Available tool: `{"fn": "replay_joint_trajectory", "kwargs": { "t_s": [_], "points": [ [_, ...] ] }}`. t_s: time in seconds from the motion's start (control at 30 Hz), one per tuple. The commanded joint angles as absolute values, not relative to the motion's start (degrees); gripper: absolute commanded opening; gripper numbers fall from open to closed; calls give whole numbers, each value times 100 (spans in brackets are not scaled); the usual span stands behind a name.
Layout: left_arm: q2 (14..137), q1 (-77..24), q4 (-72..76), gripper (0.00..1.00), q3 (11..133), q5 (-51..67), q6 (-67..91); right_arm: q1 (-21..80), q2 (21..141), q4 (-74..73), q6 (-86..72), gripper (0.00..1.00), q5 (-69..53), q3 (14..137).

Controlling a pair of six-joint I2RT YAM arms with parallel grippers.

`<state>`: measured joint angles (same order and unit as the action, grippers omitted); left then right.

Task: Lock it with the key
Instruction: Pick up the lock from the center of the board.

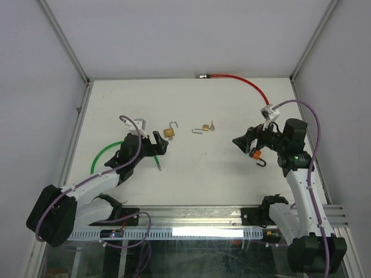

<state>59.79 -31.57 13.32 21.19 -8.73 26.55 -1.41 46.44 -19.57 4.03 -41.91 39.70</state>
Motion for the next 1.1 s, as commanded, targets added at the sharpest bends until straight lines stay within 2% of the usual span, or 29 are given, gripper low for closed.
{"fn": "replay_joint_trajectory", "kwargs": {
  "t_s": [0.0,0.13,0.27,0.47,0.6,0.87,0.97,1.07],
  "points": [
    [6632,-2901,1919,99,2745,-424,2503,-163,4649,-1811,1292,100,-5045,4042],
    [7465,-2874,1446,97,3431,-819,2595,-165,4668,-2044,1629,100,-5261,4075],
    [8220,-2894,745,90,4191,-1381,2785,-152,4723,-2153,1589,100,-5051,4162],
    [9330,-3265,-284,91,5287,-2467,2672,-164,4829,-2345,1643,100,-5088,4295],
    [9902,-3309,-789,86,5921,-2593,2616,-155,4836,-2322,1582,100,-5034,4297],
    [10330,-3362,-1049,76,6443,-2638,2678,-150,4838,-2265,1507,100,-5058,4254],
    [10468,-3411,-1305,69,6623,-2795,2844,-146,4826,-2259,1501,100,-5057,4250],
    [10582,-3509,-1503,68,6775,-2952,2956,-145,4823,-2261,1494,100,-5079,4247]
  ]
}}
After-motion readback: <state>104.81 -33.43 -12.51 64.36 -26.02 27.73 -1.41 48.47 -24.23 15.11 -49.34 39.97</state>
